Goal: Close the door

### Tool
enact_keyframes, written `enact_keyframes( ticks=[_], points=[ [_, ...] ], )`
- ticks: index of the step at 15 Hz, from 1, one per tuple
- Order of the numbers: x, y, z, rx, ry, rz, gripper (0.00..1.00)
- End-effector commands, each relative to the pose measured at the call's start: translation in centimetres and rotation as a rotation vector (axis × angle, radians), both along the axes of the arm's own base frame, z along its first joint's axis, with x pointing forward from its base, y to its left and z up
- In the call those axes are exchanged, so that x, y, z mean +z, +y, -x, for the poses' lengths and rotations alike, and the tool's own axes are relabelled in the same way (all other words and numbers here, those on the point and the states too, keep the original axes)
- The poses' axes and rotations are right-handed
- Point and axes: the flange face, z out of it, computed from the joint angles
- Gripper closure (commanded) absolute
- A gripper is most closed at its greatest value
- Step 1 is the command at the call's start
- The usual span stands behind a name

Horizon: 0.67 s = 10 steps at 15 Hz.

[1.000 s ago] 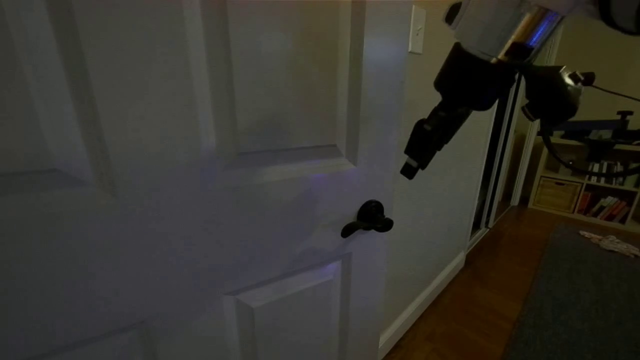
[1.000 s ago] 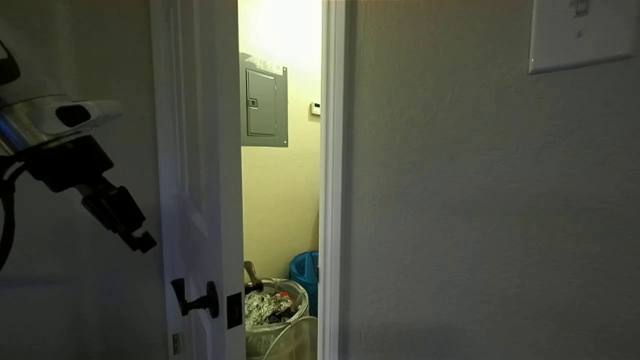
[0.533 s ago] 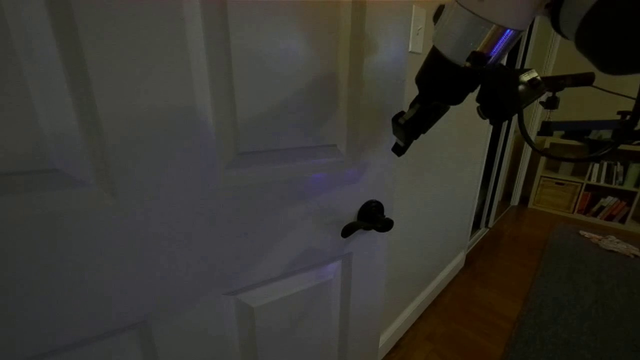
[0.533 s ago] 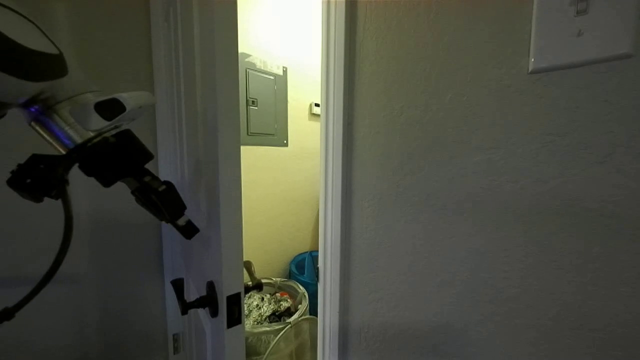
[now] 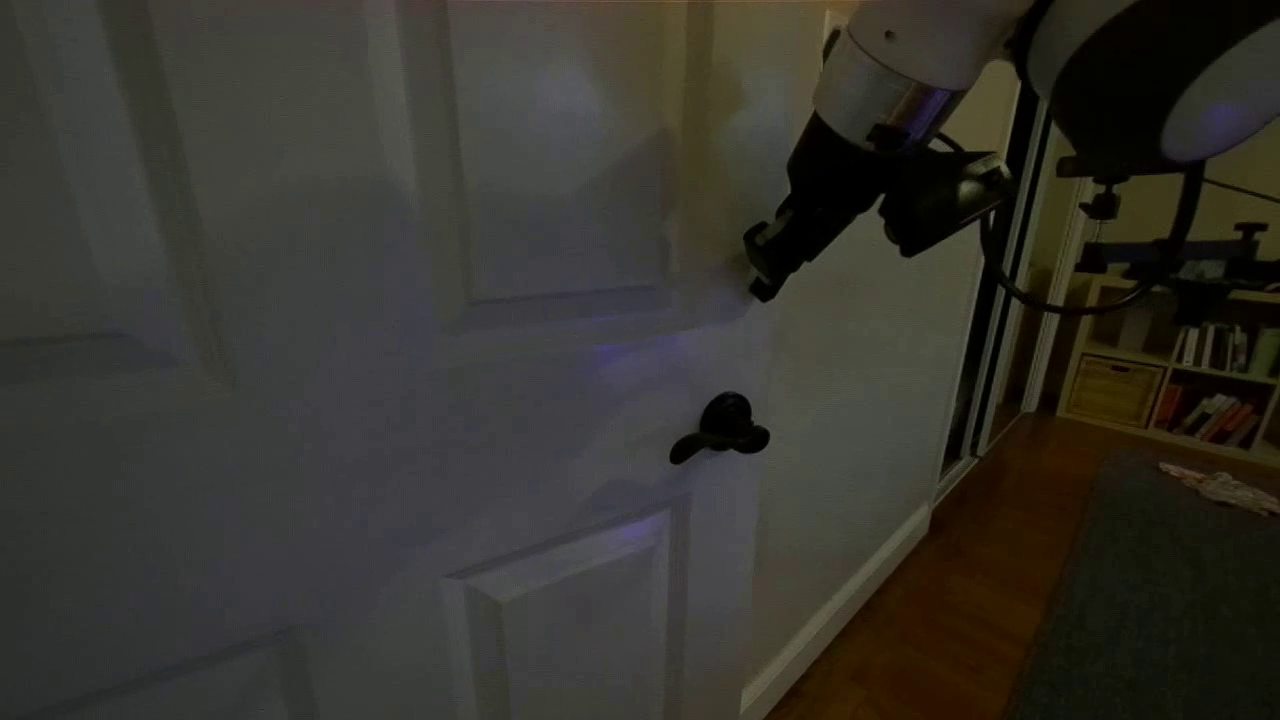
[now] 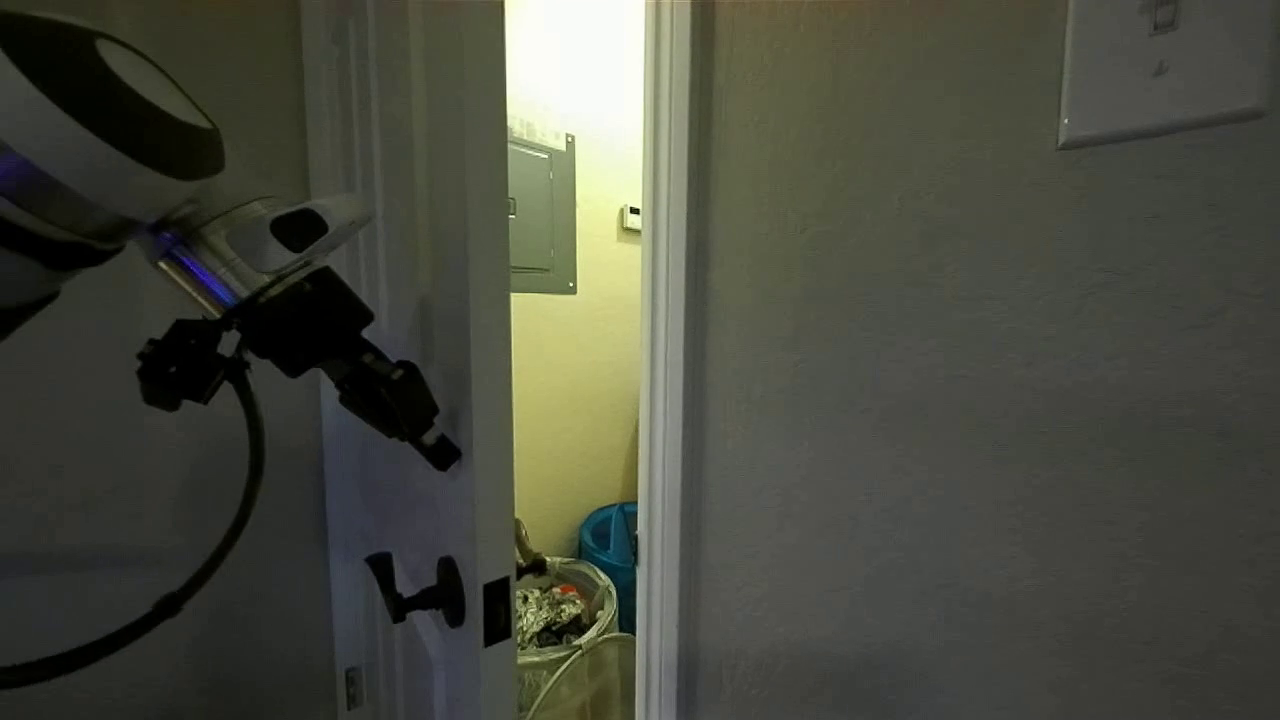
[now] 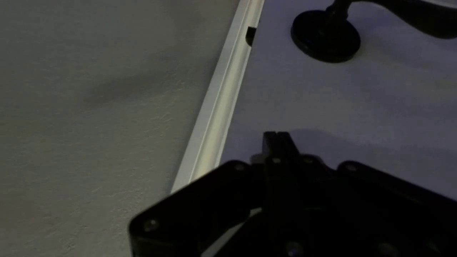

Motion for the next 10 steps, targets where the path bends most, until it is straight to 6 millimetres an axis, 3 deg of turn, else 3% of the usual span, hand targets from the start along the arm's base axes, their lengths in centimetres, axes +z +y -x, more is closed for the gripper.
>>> enact_keyframes(
  ticks=[1, 10],
  points=[
    [0.2, -0.8, -2.8, 0.014, -0.040, 0.024, 0.95],
    [0.7, -1.4, -8.0, 0.031, -0.083, 0.036, 0.95]
  ],
)
